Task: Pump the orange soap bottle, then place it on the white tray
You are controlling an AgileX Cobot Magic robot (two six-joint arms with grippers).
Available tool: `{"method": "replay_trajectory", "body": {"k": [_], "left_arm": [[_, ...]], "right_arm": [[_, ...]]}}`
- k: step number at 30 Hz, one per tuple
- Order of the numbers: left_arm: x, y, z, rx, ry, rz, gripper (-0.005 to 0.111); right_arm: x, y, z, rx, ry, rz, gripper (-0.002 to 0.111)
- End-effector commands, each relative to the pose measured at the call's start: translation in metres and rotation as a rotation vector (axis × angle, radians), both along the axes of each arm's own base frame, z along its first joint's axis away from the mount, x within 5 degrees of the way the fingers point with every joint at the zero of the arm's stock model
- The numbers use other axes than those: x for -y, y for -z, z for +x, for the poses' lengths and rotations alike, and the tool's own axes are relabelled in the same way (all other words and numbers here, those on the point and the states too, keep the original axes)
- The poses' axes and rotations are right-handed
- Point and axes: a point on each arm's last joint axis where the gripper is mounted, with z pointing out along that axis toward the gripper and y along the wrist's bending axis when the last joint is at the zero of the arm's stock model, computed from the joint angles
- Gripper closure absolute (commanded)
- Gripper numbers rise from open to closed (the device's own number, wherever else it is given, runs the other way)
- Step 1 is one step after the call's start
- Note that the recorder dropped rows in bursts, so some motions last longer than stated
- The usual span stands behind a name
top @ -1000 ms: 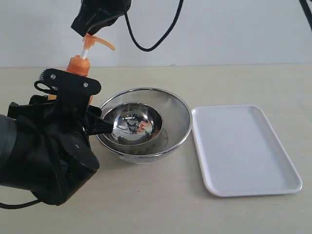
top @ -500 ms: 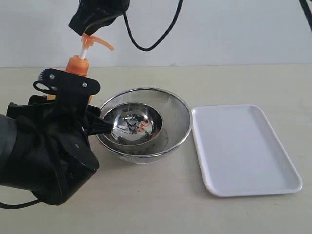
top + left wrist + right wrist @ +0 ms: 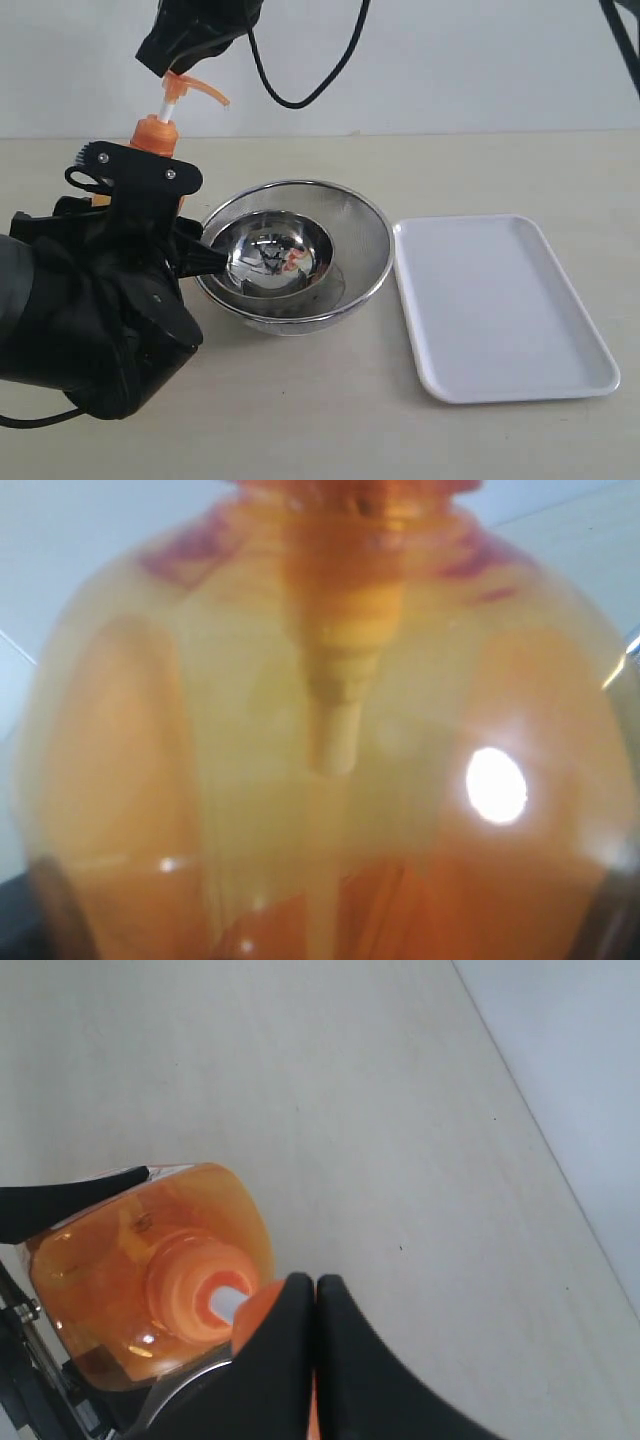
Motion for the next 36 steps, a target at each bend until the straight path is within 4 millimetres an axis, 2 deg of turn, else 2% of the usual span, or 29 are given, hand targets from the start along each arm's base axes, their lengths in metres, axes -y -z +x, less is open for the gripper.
{"method": "replay_trajectory", "body": {"k": [1,23,27,33,36], "left_arm": [[0.004,-0.012,0.003,0.094,0.039,0.030,0.102],[0.004,-0.012,0.003,0.094,0.039,0.030,0.102],[0.004,-0.012,0.003,0.094,0.039,0.030,0.102],[0.004,-0.012,0.003,0.094,0.039,0.030,0.102],[0.004,-0.012,0.003,0.092,0.040,0.029,0.102]], "right_arm": [[-0.010,0.026,-0.008,-0.118,-0.050,-0.075,0.109],[-0.010,0.026,-0.008,-0.115,-0.049,-0.078,0.109],[-0.004,0.015,-0.009,-0.068,-0.036,-0.097,0.109],[0.006,-0.017,-0.012,0.061,0.003,-0.043,0.109],[0.008,-0.024,-0.012,0.093,0.013,-0.022,0.109]]}}
